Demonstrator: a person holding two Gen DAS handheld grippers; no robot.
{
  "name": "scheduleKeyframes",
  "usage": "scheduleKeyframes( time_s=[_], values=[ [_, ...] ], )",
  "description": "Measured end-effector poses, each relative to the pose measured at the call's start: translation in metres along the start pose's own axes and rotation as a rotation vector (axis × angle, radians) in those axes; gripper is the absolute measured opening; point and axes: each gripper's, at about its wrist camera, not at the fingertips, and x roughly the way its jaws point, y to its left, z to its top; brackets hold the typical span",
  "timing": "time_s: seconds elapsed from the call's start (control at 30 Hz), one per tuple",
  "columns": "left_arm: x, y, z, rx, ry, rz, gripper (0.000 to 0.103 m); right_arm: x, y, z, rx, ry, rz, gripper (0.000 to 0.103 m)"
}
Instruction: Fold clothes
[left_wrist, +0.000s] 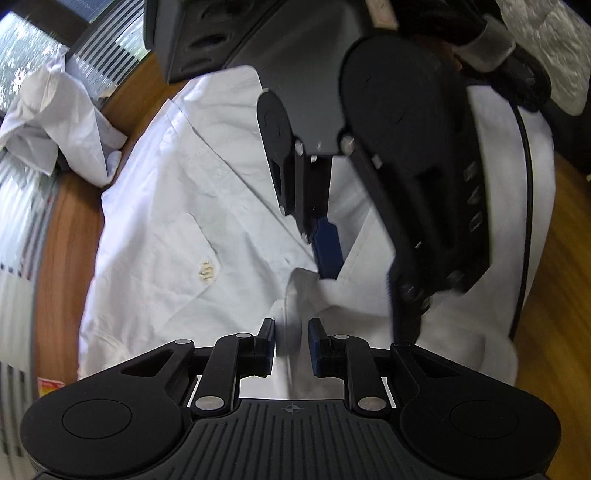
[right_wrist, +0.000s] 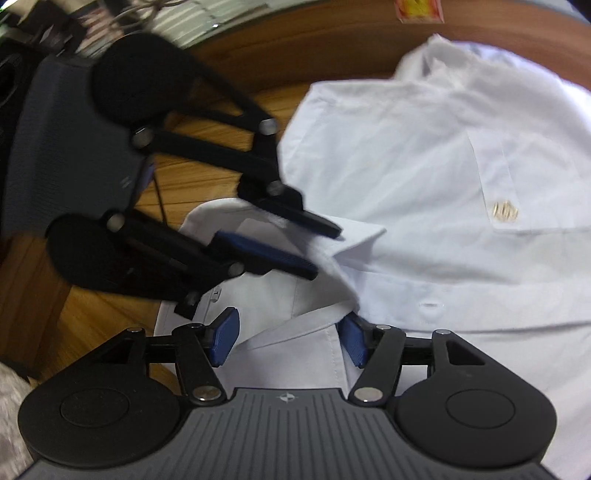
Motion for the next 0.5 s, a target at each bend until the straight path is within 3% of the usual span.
scheduleKeyframes(
  time_s=[0.2, 0.4, 0.5],
  values=[
    [0.006, 0.002, 0.003, 0.015, 0.015, -0.012, 0.022, -0.003, 0.001, 0.006, -0.011, 0.032, -0.007, 0.067],
    [0.02, -0.02, 0.004, 0.059, 0.045, -0.034, 0.024, -0.005, 0.002, 0.012, -0.022, 0.064, -0.014, 0.068],
    [0.022, -0.026, 0.003, 0.06, 0.052, -0.032, 0.031, -0.006, 0.003, 0.015, -0.027, 0.08, -0.017, 0.068]
  ],
)
